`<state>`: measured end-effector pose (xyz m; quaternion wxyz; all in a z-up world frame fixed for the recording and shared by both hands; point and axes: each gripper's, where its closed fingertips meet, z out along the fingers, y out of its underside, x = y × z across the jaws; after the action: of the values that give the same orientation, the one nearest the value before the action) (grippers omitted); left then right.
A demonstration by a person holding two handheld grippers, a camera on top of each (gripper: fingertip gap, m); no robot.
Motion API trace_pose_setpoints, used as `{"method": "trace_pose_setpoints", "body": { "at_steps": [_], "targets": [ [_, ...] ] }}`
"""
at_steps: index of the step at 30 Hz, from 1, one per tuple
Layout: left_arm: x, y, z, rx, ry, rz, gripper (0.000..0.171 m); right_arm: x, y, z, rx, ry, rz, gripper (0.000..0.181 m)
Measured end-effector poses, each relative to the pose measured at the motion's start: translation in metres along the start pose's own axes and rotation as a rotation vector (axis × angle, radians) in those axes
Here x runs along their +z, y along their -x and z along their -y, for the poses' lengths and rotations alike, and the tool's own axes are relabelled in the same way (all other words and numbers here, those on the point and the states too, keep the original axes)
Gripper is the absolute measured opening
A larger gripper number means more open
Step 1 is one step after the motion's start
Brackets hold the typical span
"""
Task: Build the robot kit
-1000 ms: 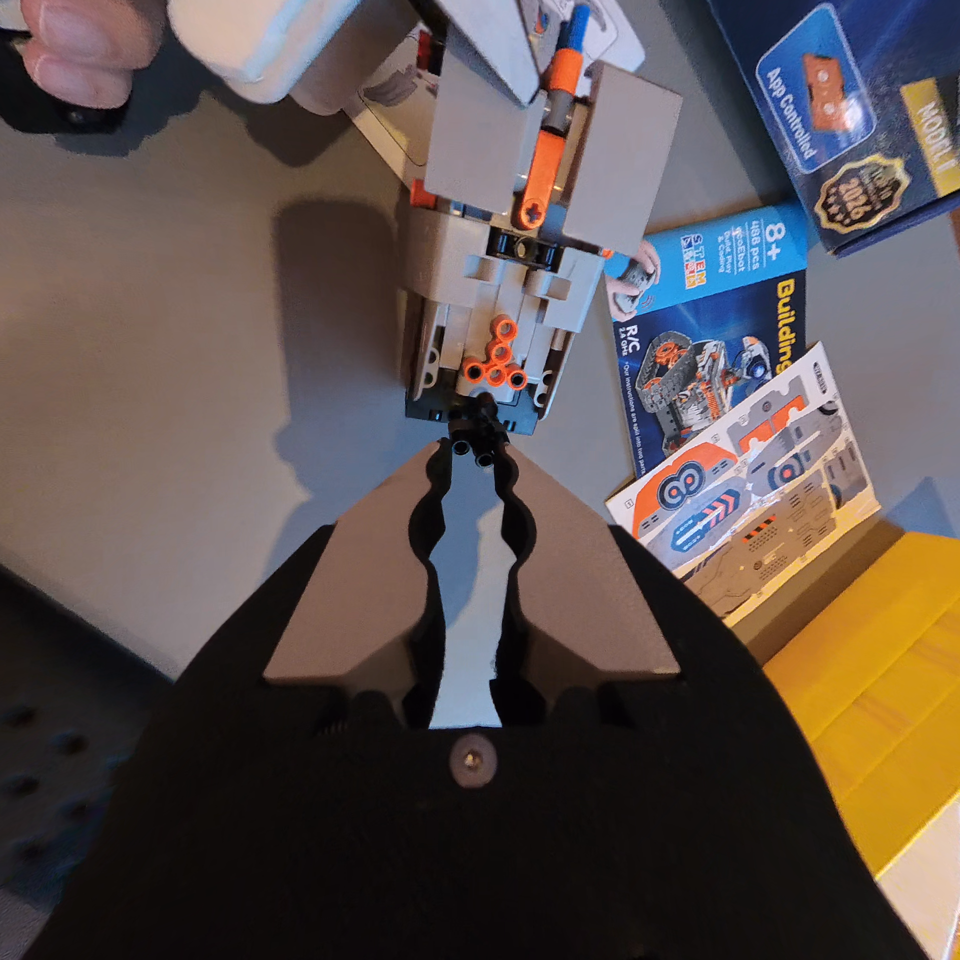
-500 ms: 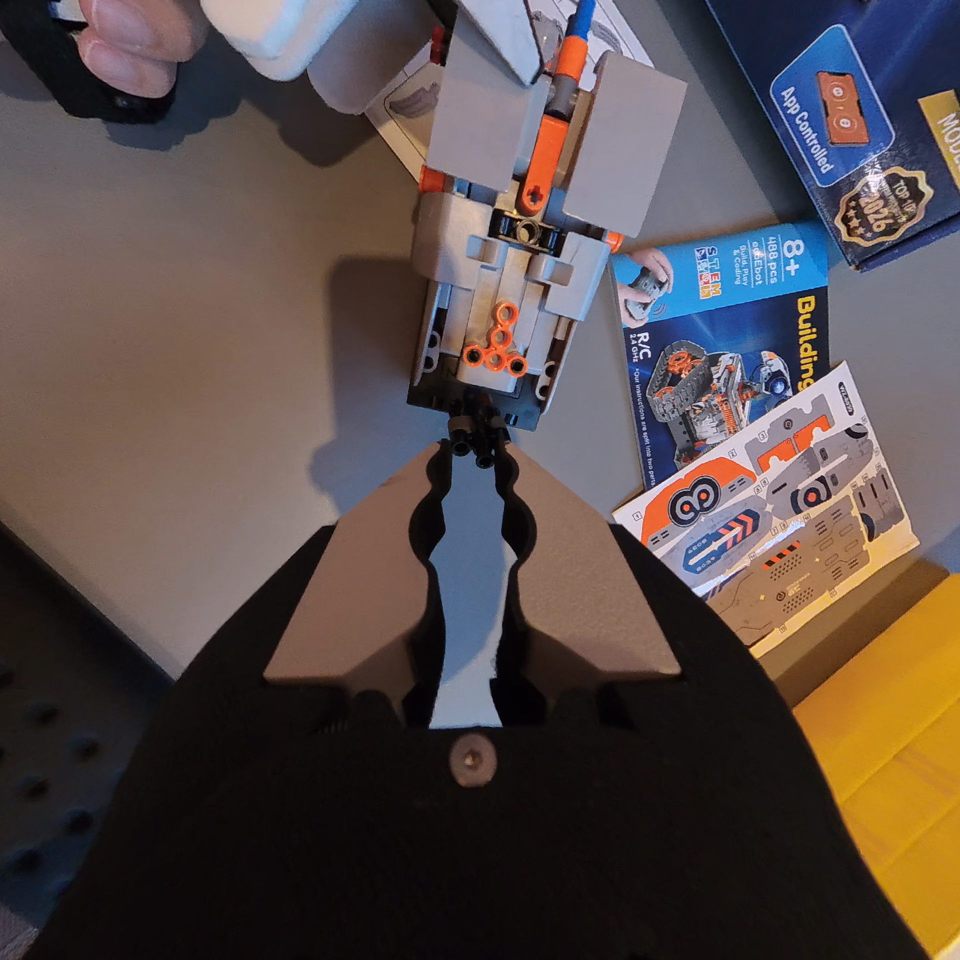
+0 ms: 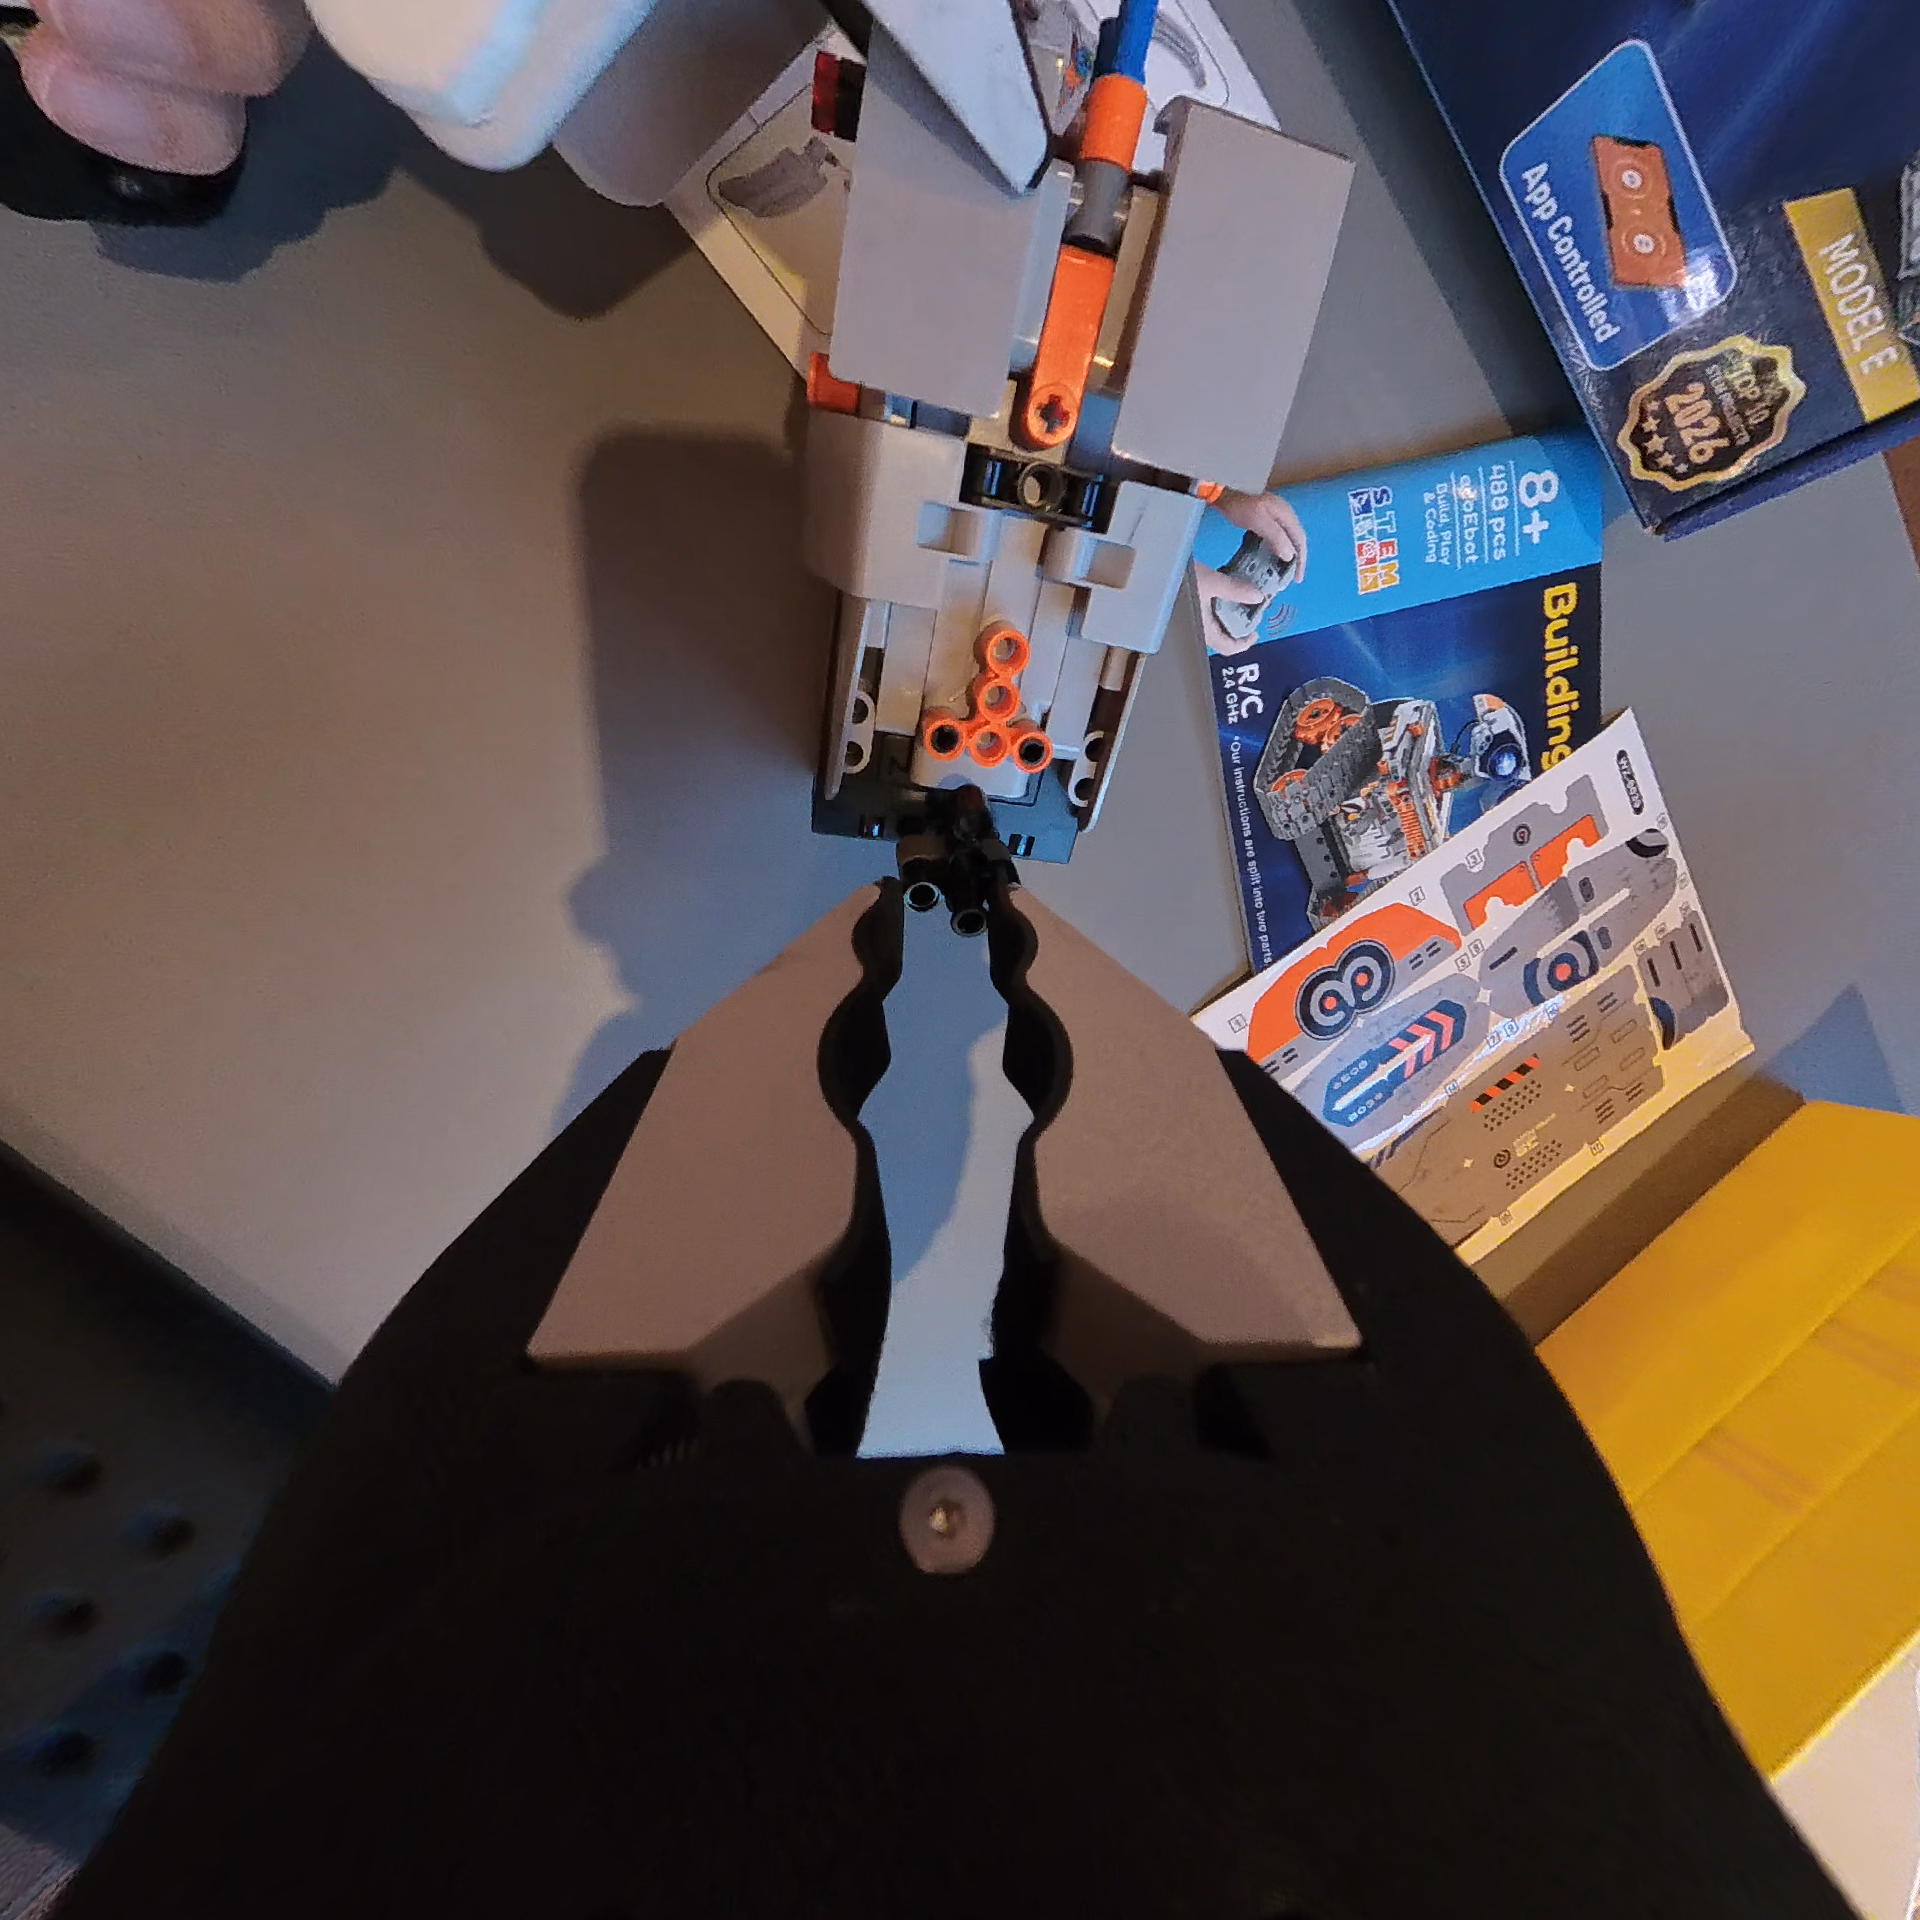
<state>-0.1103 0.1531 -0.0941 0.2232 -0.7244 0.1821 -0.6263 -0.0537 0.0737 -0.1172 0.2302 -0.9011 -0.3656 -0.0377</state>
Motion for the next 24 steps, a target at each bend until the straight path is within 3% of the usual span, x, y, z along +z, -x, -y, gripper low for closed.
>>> {"method": "trace_pose_setpoints", "body": {
  "at_steps": [7, 24],
  "targets": [
    [-0.0001, -0.0003, 0.0002, 0.009, -0.001, 0.004, 0.042, 0.0013, -0.0008, 0.0008, 0.001, 0.083, -0.042, 0.014],
    [-0.0006, -0.0016, 0.0002, 0.017, 0.0, -0.003, 0.042, 0.0021, -0.0013, 0.0005, -0.213, 0.201, -0.059, 0.014]
  ]
}}
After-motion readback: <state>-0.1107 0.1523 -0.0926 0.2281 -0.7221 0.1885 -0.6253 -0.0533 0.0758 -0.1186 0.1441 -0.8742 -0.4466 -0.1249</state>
